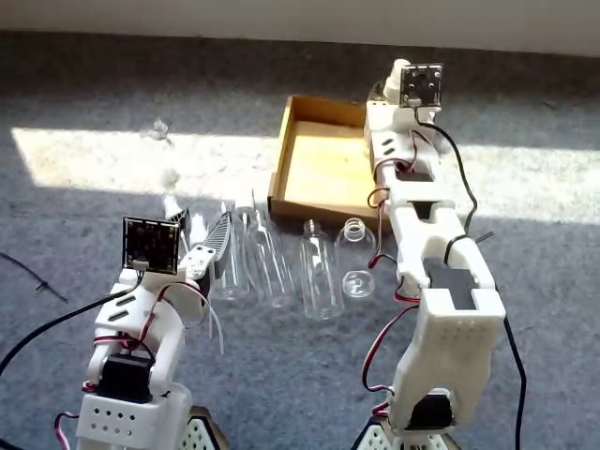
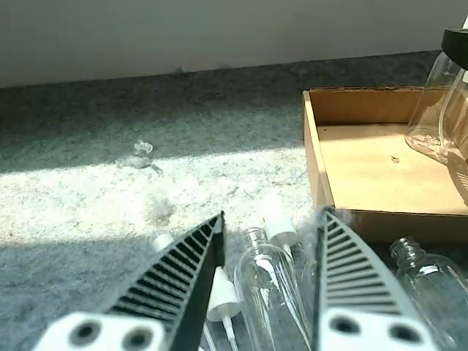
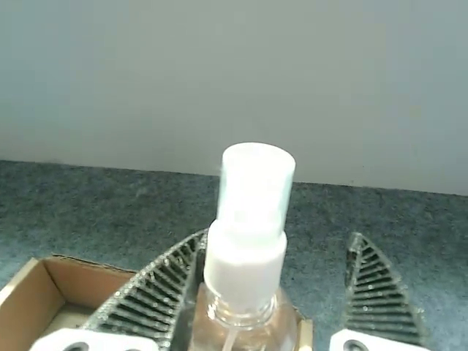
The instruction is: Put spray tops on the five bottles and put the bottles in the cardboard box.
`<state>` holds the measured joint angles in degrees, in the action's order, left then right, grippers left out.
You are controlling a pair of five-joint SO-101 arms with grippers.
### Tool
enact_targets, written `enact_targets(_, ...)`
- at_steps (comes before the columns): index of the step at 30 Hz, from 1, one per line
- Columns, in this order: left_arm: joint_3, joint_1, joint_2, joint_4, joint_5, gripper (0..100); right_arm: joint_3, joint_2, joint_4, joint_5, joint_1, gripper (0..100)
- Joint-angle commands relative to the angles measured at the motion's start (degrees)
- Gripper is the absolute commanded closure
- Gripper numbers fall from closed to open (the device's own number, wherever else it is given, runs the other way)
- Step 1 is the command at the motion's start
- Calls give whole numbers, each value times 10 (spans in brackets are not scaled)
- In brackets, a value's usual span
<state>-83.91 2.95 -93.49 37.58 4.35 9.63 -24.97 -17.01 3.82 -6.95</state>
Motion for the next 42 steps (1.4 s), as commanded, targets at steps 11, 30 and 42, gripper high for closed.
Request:
enact_targets(11,3,1,-7,-15,-2,804,-9,41,0,-100,-4,641)
enact_targets(30,3,1,-7,-15,-2,804,-32,157,2,-101,-8,642)
enact_targets(42,3,-1,-7,-15,-3,804,-166,364,384,-103,-9,771)
